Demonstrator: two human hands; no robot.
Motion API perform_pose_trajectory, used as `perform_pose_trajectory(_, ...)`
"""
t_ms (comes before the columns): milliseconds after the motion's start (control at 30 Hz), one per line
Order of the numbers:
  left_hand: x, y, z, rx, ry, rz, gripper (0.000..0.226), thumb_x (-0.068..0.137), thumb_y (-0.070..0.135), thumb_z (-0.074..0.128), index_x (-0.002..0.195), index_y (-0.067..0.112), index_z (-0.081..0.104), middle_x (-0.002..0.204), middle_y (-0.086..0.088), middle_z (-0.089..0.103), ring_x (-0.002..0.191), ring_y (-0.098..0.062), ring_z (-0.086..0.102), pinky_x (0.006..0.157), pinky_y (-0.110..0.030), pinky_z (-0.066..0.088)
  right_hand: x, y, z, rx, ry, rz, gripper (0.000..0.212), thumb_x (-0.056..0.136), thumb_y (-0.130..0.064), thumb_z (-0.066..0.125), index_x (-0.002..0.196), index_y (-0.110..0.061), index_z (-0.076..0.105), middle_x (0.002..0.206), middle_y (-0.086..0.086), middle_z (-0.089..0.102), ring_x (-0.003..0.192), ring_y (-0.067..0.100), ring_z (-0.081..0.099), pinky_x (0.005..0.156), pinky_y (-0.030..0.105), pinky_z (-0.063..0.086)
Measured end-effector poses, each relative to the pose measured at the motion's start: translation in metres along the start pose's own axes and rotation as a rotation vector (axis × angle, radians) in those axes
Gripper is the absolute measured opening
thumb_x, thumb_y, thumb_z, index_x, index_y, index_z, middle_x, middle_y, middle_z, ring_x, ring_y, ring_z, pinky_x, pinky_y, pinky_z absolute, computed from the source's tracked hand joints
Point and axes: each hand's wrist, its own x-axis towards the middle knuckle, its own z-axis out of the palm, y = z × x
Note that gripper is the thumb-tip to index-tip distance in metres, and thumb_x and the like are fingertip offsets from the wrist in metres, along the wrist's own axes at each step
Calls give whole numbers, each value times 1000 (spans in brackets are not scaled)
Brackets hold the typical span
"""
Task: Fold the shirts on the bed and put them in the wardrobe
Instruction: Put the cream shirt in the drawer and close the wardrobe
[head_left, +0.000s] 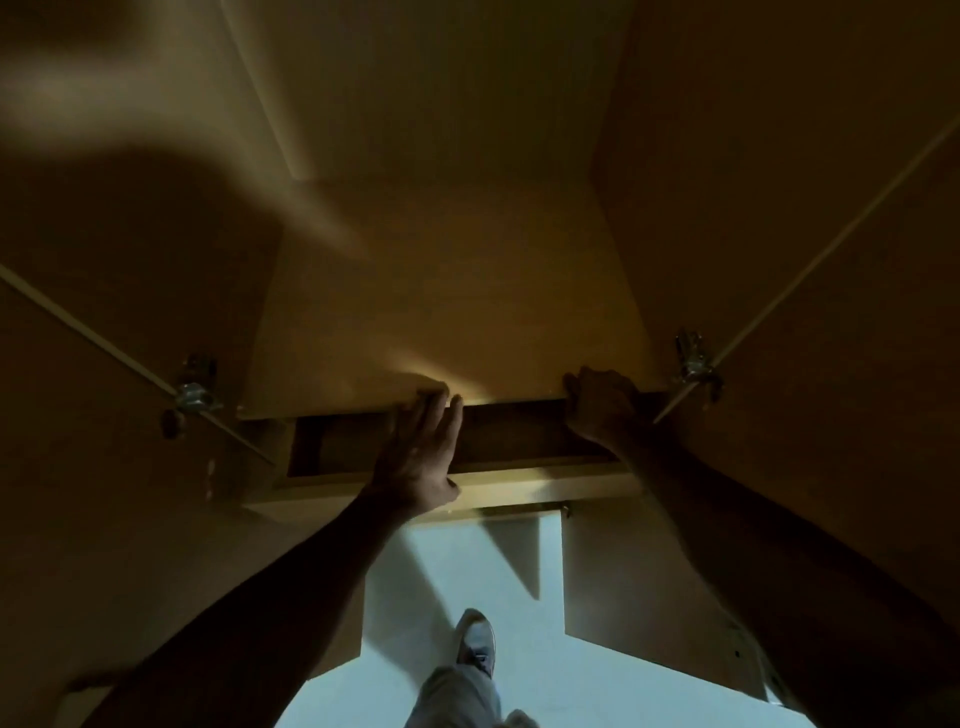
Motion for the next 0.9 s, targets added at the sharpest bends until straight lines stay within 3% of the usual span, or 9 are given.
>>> perform_pose_trajectory(100, 27, -5, -12, 41, 0, -40, 119, 74, 58, 75, 160, 18, 4, 167, -7, 3, 154, -30, 3, 121, -55, 9, 1, 0, -2, 5, -3, -6, 39, 99, -30, 45, 136, -19, 53, 124, 8, 57, 116, 31, 57, 92, 38, 47)
perform_pose_trajectory(300, 63, -17, -21, 119, 7, -47, 109, 71, 51, 78, 157, 17, 22, 162, -14, 21, 151, -36, 16, 115, -61, 18, -1, 1, 0, 51, -44, 34, 46, 97, -34, 46, 142, -25, 47, 140, 6, 51, 128, 29, 51, 103, 46, 48)
perform_pose_trajectory(433, 80, -27, -17, 156, 1, -29, 103, 62, 41, 87, 150, 10, 43, 151, -22, 43, 142, -43, 38, 108, -67, 30, -1, 0, 0, 47, -35, 26, 55, 98, -26, 46, 152, -23, 39, 159, 7, 36, 143, 25, 37, 116, 41, 36)
perform_pose_trajectory(533, 85, -30, -9, 168, 15, -6, 106, 49, 22, 91, 145, 7, 49, 144, -23, 51, 136, -43, 47, 105, -67, 36, -5, 1, -1, 51, -29, 17, 57, 100, -27, 45, 155, -21, 34, 163, 8, 29, 148, 26, 30, 120, 40, 28)
perform_pose_trajectory(633, 85, -31, -4, 184, 43, 23, 100, 46, 10, 81, 142, 8, 51, 140, -21, 53, 132, -40, 49, 102, -63, 37, -8, 0, 0, 71, -1, 19, 58, 101, -27, 45, 157, -22, 32, 164, 7, 28, 150, 25, 26, 121, 40, 26)
perform_pose_trajectory(767, 86, -32, 5, 220, 109, 41, 82, 59, 10, 52, 141, 7, 53, 139, -22, 55, 130, -40, 52, 100, -61, 40, -8, 1, 5, 86, 29, 29, 61, 100, -26, 46, 158, -22, 28, 166, 7, 24, 152, 24, 22, 123, 38, 21)
perform_pose_trajectory(900, 86, -29, 10, 251, 160, 69, 69, 74, 11, 45, 142, 7, 51, 140, -22, 55, 129, -40, 52, 100, -61, 40, -9, 2, 7, 95, 3, 44, 66, 100, -26, 46, 160, -21, 21, 168, 8, 17, 155, 25, 13, 125, 39, 17)
